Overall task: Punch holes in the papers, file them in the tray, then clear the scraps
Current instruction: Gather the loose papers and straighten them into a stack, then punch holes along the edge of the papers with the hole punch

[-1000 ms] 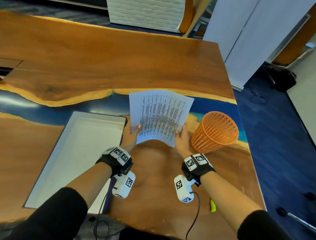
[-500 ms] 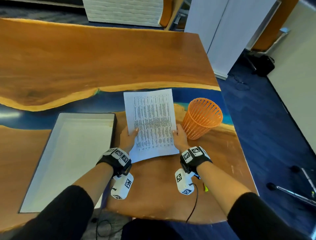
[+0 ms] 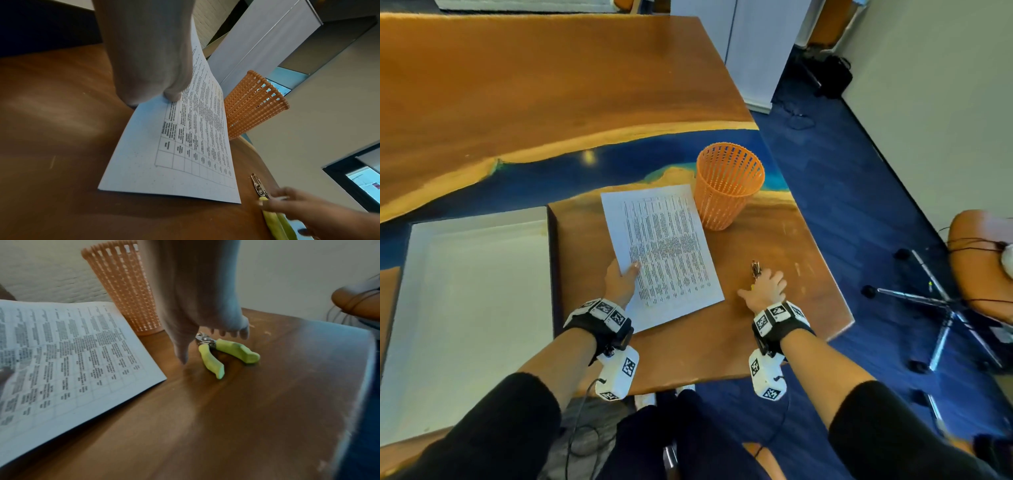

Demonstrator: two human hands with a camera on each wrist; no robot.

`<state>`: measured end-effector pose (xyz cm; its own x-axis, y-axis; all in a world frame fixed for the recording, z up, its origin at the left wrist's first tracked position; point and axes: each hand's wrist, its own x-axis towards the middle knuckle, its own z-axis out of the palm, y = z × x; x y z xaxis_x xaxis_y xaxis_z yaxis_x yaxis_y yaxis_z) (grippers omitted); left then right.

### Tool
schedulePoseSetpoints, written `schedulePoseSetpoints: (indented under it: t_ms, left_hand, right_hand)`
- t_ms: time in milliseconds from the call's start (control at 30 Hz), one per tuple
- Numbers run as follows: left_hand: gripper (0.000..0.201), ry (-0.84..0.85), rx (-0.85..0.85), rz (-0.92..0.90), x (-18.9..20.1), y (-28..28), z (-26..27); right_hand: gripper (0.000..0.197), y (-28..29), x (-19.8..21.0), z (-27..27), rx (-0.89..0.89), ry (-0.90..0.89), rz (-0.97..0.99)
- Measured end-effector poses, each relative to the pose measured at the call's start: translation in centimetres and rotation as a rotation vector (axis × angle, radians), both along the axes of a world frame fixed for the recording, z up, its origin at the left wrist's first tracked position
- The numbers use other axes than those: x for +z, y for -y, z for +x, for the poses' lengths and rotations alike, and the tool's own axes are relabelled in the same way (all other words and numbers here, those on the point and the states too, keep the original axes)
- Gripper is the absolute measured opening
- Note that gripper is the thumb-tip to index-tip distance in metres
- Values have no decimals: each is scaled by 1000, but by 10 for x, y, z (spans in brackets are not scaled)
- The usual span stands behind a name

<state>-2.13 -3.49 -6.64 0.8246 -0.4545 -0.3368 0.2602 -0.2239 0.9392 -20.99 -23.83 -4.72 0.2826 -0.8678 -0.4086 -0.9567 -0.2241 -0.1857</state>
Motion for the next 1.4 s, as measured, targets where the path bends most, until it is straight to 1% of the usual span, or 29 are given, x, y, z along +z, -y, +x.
schedulePoseSetpoints:
  t_ms: [67, 167, 300, 400, 467, 533, 633, 733, 800, 900, 967, 1033, 1100, 1200, 1267, 1400]
  left_hand:
    - [42, -10, -2, 5, 1, -2, -1]
    - [42, -8, -4, 4, 2, -5, 0]
    - [41, -2, -10, 11, 2, -13, 8]
    - [39, 0, -18, 25, 5, -20, 18]
    - [40, -6, 12, 37, 7, -26, 26]
    - [41, 9, 53, 21, 11, -31, 39]
    - [44, 69, 113, -4, 26, -38, 67]
    - [42, 164, 192, -16, 53, -42, 97]
    - [39, 208, 246, -21, 72, -44, 116]
    - [39, 264, 293, -48, 98, -45, 138]
    - [39, 270, 331, -70, 111, -46, 150]
    - [40, 250, 353, -101, 122, -46, 157]
    - [40, 215, 360, -137, 130, -43, 159]
    - [41, 179, 350, -166, 134, -39, 157]
    - [43, 160, 331, -172, 135, -38, 155]
    - [42, 103, 326, -177, 130, -34, 150]
  right_hand:
    - [81, -3, -5, -10, -66, -32, 19]
    - [76, -7, -12, -18, -100, -37, 20]
    - [68, -7, -11, -20, -85, -82, 7]
    - [69, -9, -5, -12, -105, -114, 59]
    - [71, -15, -1, -1, -131, -51, 109]
    - [70, -25, 1, 16, -137, 73, 165]
    - [65, -46, 7, 49, -72, 215, 248]
    - [50, -69, 12, 80, 19, 407, 372]
    - [39, -86, 17, 96, 102, 490, 444]
    - [31, -107, 28, 113, 227, 587, 500]
    - [26, -120, 31, 124, 301, 620, 582]
    - [18, -132, 34, 134, 326, 630, 696]
    - [18, -142, 36, 142, 312, 624, 804]
    - [21, -153, 38, 151, 313, 642, 913]
    - [23, -156, 40, 155, 340, 654, 950]
    - [22, -154, 41, 157, 393, 643, 933]
